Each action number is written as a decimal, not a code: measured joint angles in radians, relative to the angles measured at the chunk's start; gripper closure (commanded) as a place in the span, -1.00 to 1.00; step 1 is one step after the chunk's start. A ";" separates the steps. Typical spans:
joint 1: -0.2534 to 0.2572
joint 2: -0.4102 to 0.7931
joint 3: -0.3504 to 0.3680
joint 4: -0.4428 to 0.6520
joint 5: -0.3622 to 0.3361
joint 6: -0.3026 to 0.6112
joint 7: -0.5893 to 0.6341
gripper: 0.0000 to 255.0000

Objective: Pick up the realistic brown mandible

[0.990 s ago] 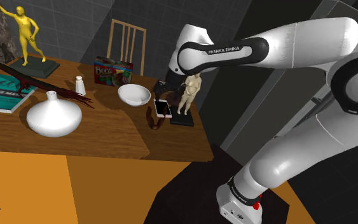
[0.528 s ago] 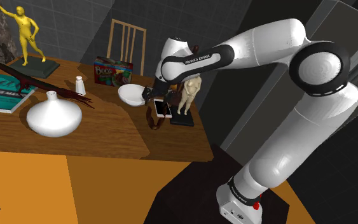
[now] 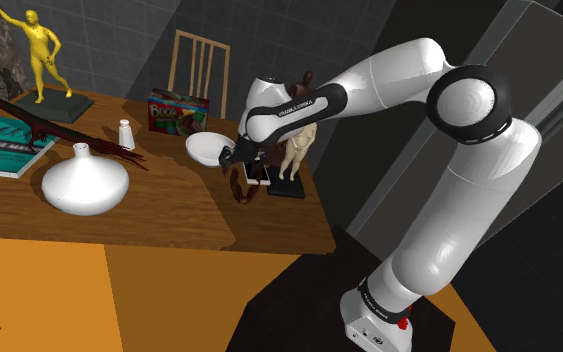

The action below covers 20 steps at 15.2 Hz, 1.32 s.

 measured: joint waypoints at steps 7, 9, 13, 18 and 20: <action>0.001 0.017 -0.002 -0.008 -0.005 0.024 0.002 1.00; 0.001 0.017 -0.002 -0.008 -0.005 0.025 0.002 1.00; 0.001 0.016 -0.002 -0.007 -0.005 0.024 0.002 1.00; -0.003 -0.021 0.001 0.005 0.007 -0.026 -0.006 1.00; -0.004 -0.037 0.002 0.011 0.011 -0.048 -0.008 1.00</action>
